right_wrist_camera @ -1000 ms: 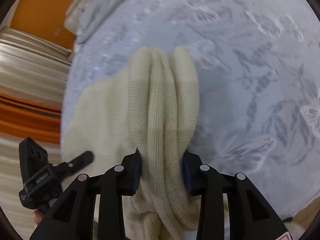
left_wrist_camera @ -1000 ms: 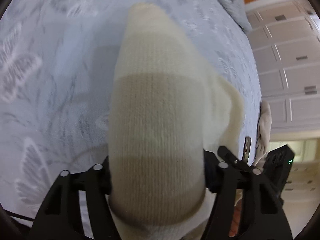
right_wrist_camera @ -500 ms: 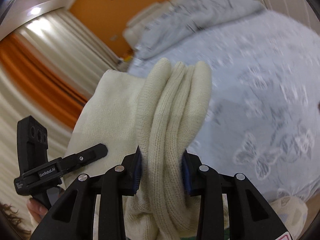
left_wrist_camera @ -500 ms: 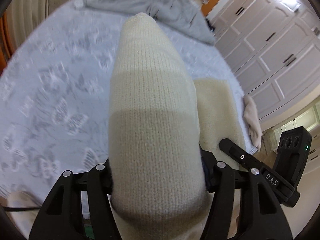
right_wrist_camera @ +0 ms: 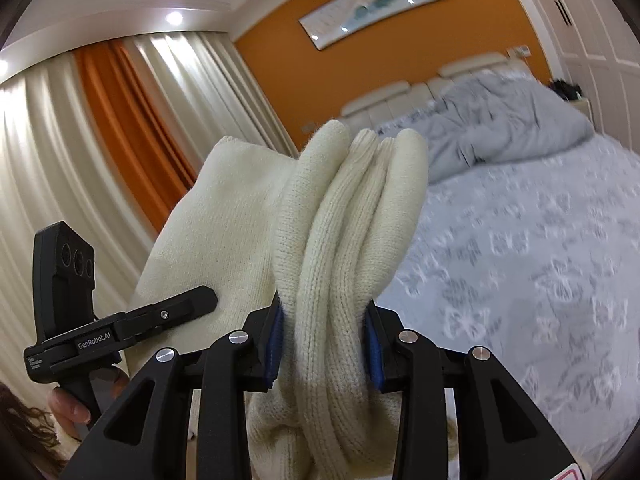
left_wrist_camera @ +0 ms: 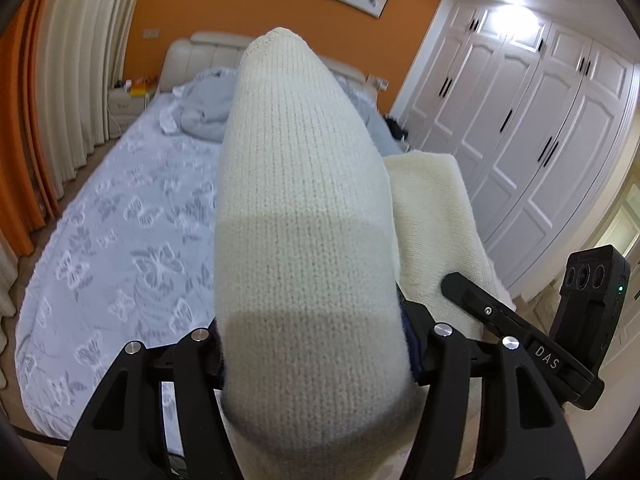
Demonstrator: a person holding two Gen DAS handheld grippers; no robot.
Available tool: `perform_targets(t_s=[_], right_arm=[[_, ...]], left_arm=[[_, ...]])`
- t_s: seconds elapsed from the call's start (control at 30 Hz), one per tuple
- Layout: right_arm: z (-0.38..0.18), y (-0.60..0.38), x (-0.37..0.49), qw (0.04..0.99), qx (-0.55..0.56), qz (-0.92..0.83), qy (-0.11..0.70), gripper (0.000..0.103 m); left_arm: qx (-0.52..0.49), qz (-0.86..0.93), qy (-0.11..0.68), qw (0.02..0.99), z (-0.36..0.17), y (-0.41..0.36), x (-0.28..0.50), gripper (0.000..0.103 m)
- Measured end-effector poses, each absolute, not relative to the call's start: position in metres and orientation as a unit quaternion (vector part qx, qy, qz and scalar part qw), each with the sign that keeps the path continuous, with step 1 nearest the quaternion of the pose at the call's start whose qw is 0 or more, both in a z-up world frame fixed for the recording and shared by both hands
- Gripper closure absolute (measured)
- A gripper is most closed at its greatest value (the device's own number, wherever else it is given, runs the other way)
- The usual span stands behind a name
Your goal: Fold small clothes
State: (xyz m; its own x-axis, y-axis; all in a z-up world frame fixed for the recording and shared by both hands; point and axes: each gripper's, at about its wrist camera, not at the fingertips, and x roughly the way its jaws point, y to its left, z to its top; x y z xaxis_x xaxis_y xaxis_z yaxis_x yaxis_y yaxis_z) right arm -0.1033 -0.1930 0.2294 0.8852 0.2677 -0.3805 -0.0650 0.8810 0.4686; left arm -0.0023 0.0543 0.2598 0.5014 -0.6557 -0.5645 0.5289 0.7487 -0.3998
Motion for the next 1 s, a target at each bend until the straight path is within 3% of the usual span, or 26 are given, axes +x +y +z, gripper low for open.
perform_targets(t_s=[0.2, 0.4, 0.53, 0.67, 0.7, 0.77, 0.87, 1.0], right_arm=[[0.242, -0.176, -0.086, 0.947, 0.219, 0.103, 0.210, 0.069], [0.214, -0.165, -0.049, 0.938, 0.222, 0.098, 0.246, 0.069], [0.159, -0.168, -0.017, 0.923, 0.232, 0.079, 0.298, 0.068], [0.034, -0.185, 0.018, 0.900, 0.201, 0.011, 0.385, 0.055], [0.000, -0.192, 0.022, 0.883, 0.190, -0.032, 0.428, 0.055], [-0.044, -0.210, 0.012, 0.841, 0.208, -0.099, 0.490, 0.079], [-0.031, -0.212, -0.010, 0.850, 0.239, -0.062, 0.465, 0.081], [-0.003, -0.184, 0.003, 0.859, 0.224, 0.008, 0.460, 0.081]], left_arm=[[-0.097, -0.345, 0.335, 0.871, 0.277, 0.077, 0.004, 0.043], [-0.105, -0.333, 0.359, 0.866, 0.250, 0.087, 0.032, 0.043], [-0.110, -0.321, 0.409, 0.847, 0.195, 0.082, 0.065, 0.042], [-0.103, -0.298, 0.470, 0.824, 0.085, 0.063, 0.103, 0.034], [-0.095, -0.280, 0.491, 0.819, 0.044, 0.061, 0.110, 0.033], [-0.051, -0.211, 0.542, 0.812, -0.017, 0.063, 0.111, 0.041], [-0.043, -0.194, 0.548, 0.813, -0.035, 0.078, 0.095, 0.043], [-0.044, -0.200, 0.517, 0.831, -0.013, 0.084, 0.079, 0.035]])
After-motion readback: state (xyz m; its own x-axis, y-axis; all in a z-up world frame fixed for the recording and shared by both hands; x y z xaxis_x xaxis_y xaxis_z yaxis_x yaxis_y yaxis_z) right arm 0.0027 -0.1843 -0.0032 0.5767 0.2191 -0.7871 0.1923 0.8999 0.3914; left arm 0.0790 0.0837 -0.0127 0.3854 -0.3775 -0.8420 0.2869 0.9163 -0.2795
